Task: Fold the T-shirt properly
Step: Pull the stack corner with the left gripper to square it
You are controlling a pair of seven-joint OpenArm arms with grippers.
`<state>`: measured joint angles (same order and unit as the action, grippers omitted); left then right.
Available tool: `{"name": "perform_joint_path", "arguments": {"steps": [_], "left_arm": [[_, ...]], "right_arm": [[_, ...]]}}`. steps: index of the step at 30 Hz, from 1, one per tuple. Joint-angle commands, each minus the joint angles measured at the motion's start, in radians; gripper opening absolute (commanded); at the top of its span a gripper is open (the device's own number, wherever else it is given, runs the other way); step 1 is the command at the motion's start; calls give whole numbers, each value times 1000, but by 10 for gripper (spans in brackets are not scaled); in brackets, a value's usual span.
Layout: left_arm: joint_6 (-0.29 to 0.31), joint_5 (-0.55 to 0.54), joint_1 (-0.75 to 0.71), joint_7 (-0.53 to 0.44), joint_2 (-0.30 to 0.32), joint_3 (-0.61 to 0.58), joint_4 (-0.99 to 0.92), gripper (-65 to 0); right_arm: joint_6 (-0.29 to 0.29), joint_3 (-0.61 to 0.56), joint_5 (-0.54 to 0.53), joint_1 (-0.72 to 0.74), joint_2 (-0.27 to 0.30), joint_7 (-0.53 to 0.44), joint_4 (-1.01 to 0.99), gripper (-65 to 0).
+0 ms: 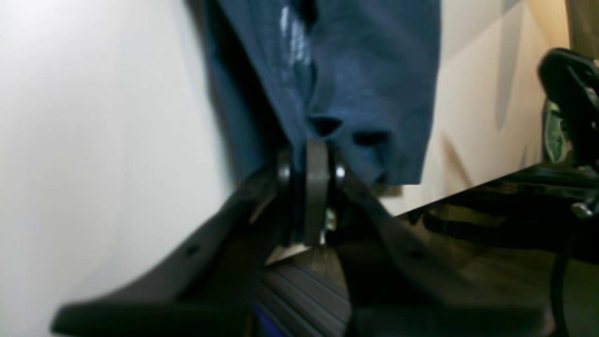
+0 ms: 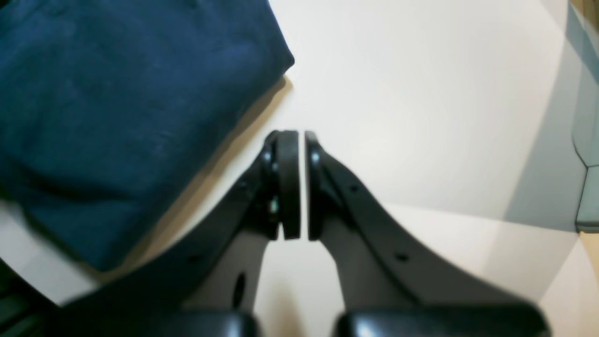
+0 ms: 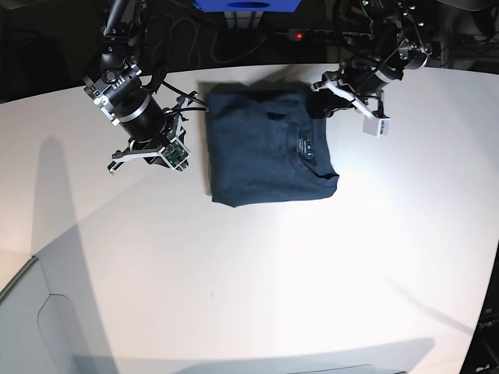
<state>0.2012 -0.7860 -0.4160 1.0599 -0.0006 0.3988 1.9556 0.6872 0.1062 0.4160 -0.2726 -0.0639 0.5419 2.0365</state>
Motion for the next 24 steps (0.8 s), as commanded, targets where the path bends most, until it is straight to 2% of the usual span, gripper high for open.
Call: {"name": "perform_joint_path", "arguments": {"steps": [1,8,11,19,20,24], "left_arm": [[7,-16,-4,-5,6,27,21,-650],[8,-8,9,-4,7,144,1,-650],[4,-13,32,-4,27,144,-34,-650],[1,-8,52,-4,27,125,-152,-650],[1,-13,52,-4,27,125,-161,-635],[1,-14,44,-2,27,130,-161,-445]], "right_arm": [[11,0,-12,3,-1,-23,17,-649],[11,0,-12,3,-1,-23,17,-649],[11,-3,-13,3,-4,-23,17,-649],[11,-6,-13,-15,-3,-23,19,-649],[11,-4,-13,-15,-1,-23,19,-649],[11,-1,-13,-24,0,-23,23,-649]]}}
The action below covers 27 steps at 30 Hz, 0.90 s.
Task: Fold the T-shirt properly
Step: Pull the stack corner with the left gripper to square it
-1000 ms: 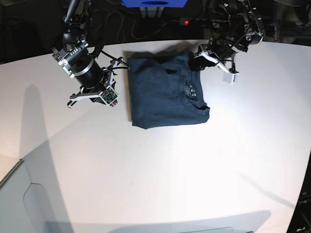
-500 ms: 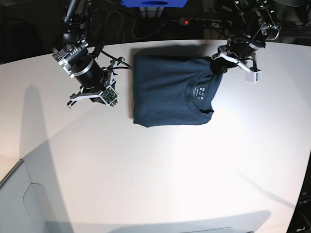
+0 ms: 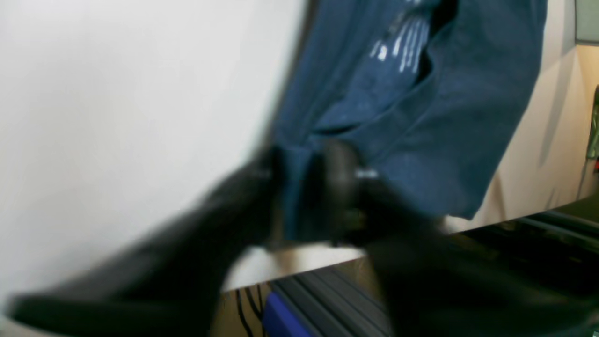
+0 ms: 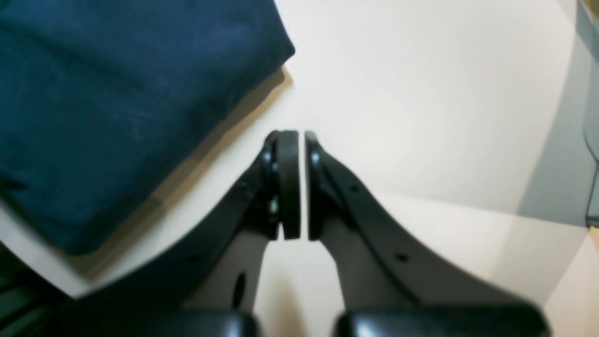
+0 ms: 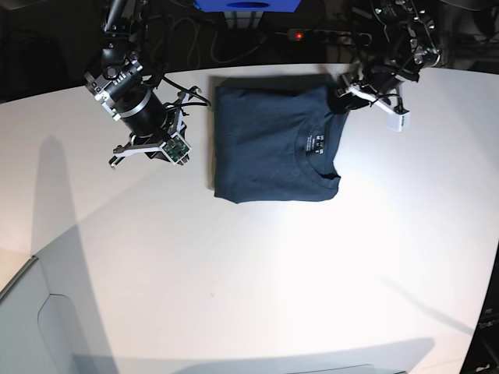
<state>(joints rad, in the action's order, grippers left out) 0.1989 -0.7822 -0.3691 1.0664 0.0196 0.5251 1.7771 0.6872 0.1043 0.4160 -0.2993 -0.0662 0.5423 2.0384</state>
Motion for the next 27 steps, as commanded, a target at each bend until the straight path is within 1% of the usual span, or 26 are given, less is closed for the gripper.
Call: {"name": "perform_joint_path", "arguments": {"steps": [1,3,4,7,11,13,14,16,20,25,27], "left_arm": [[3,-19,-6,-8,7,5,17,-408],[11,-21,-18,-8,12,7,19,-354],[11,-21,-18,-8,24,8,34,-346],[12,-36,-31,-8,29,8,86,-345],[4,-113,-37,-8,30,8,163,-342],[3,-125,-31,-16,30,8,171,-342],[3,-118,-28,-19,27,7,163,-342],[3,-90,23,-19,24,3,123,-342],[3,-23,117,-13,10,2,-23,-342],[3,-16,147,-16,13,0,-66,-338],[3,-15,155,-18,12,-1,-67,-315]], "right_arm": [[11,1,-13,-1,3,-23,23,-649],[11,1,-13,-1,3,-23,25,-649],[11,1,-13,-1,3,-23,25,-649],[11,1,-13,-2,3,-23,25,-649],[11,2,-12,-2,12,-23,26,-649],[11,2,-12,-2,16,-23,26,-649],[11,2,-12,-2,16,-23,26,-649],[11,2,-12,-2,18,-23,26,-649],[11,2,-12,-2,18,-23,26,-649],[11,2,-12,-18,21,-23,26,-649],[11,2,-12,-19,30,-23,26,-649]]}}
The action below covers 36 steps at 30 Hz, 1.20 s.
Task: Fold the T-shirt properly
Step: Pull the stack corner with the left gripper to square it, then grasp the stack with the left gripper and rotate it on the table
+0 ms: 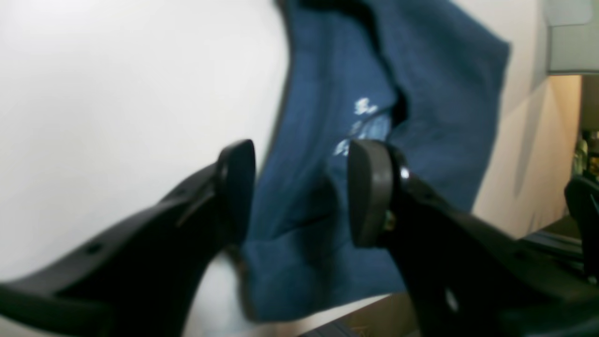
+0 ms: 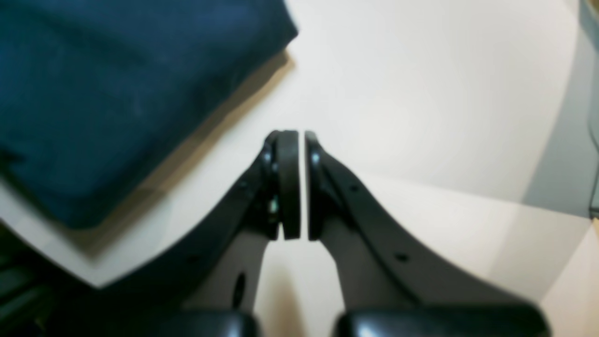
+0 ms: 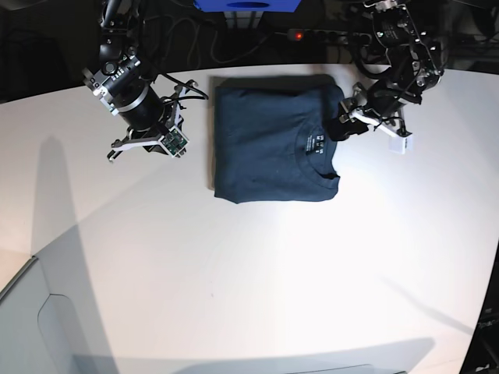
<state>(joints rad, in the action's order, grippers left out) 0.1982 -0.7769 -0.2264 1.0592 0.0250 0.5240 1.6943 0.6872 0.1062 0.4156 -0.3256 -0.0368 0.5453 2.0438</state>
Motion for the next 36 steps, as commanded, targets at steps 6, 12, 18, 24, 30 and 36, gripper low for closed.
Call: {"name": "perform_joint_path", "arguments": {"steps": [6,12,18,24,30,36], "left_arm": [[4,-20,66,-4,8,-5,-46,-226],[4,-20,91,-12,36,-103,-122,-196],[4,-20,134,-14,42,-144,-201,-197],[13,-20,180,-12,48,-209,-280,-206],[14,-20,267,-35,109,-417,-368,-429],[4,-20,388,-145,178,-660,-474,-650]], "right_arm": [[11,0,-11,9,1,-26,21,-649],[11,0,-11,7,1,-26,21,-649],[11,0,-11,7,1,-26,21,-649],[11,14,-11,9,2,-26,21,-649],[11,111,-16,13,-4,-27,62,-649],[11,237,-16,13,-4,-32,62,-649]]}}
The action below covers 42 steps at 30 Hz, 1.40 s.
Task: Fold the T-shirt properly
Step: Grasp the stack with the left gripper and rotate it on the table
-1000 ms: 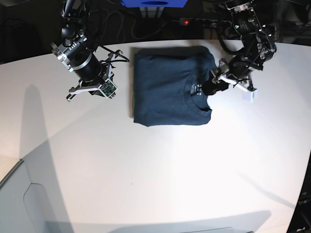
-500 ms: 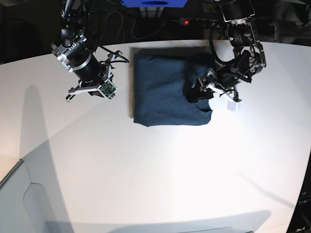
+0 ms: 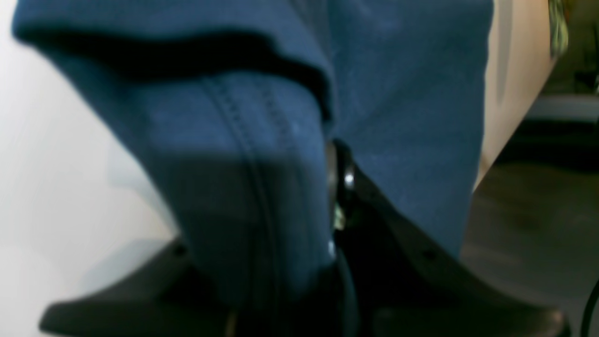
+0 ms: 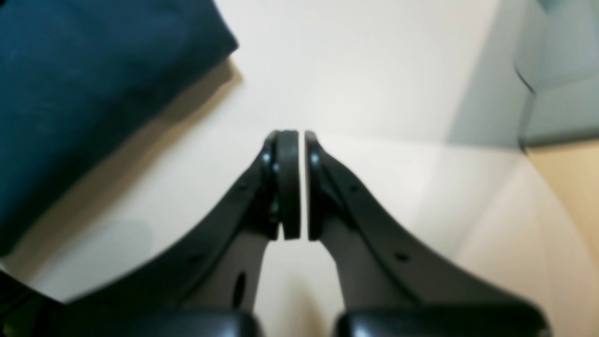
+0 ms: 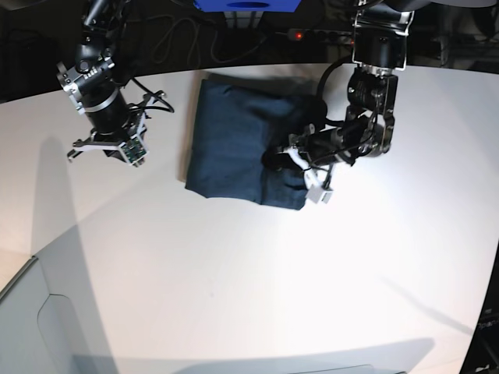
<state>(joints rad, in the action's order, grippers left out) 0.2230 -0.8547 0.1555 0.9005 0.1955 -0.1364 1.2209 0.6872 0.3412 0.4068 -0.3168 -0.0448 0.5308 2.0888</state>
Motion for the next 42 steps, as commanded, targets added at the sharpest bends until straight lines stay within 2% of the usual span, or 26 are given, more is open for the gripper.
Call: {"name": "perform_joint_path", "arguments": {"steps": [1,6,10,15,18,21,25,26,36,42], "left_arm": [[-14,58,37,-4,17,-39,-31,-650],[-10,88,232,-59,23,-285,-195,-650],[-10,206,379,-117,-9,-541,-273,-650],[-9,404,502,-241,-58,-917,-281,-650],[-9,464,553,-280,-104,-1066,-281,-650],[-9,457,591,-245,-147,-1116,-283,-649],[-9,464,612,-237,-195,-1133,-281,-487],[-9,464,614,-237,-198,-1132,-281,-464],[-10,460,686,-228,-190,-1118,-229,-453],[-9,457,694,-126,-158,-981,-114,-445]], "right_arm": [[11,31,-7,5,4,-16,17,-649],[11,144,-9,5,1,-18,17,-649],[11,243,-46,5,-27,-18,17,-649],[11,344,-125,0,-28,-13,17,-649],[11,382,-136,-3,-23,-13,17,-649],[11,411,-136,-6,-25,-13,17,-649],[11,434,-136,-6,-27,-13,16,-649],[11,436,-136,-6,-27,-13,16,-649],[11,434,-136,-26,-34,-13,17,-649],[11,437,-136,-25,-56,-13,19,-649]]}}
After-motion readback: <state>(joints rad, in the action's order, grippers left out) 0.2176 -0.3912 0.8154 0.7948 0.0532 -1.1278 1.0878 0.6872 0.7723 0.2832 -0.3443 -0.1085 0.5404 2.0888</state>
